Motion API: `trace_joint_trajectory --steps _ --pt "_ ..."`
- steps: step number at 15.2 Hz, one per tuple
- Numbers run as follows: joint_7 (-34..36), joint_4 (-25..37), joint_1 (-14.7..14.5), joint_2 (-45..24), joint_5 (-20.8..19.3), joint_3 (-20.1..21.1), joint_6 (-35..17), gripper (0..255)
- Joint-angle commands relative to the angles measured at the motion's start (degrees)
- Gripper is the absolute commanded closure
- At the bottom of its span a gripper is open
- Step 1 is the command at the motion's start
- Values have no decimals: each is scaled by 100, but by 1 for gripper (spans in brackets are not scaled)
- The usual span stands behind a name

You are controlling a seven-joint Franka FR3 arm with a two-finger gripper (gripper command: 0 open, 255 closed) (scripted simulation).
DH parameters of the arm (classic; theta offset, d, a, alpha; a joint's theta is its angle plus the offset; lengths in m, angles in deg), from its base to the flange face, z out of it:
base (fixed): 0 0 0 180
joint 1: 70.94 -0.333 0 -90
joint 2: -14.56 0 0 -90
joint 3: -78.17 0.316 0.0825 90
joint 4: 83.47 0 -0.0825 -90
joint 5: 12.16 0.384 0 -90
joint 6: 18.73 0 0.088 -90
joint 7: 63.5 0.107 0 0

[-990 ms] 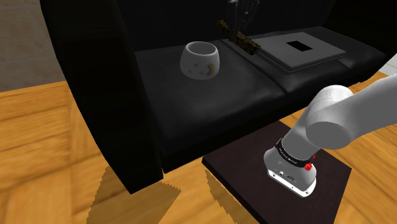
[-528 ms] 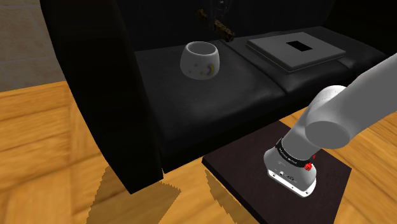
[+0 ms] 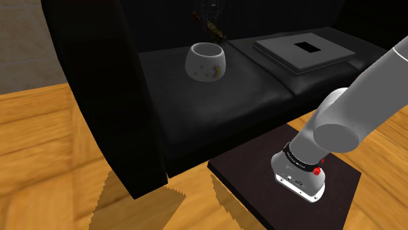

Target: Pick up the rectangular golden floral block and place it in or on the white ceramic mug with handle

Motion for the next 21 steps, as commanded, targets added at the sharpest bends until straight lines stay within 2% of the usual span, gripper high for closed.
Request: trace_joint_trajectory --steps 1,9,17,18,21 --pt "-5 -210 -2 35 2 3 -179 255" --pt "-33 -883 -5 99 8 8 -787 255" --pt "-33 -883 -6 99 8 8 -787 255" --pt "-34 -883 -5 99 8 7 -787 0" --pt "-34 -883 -5 99 8 7 -787 0"
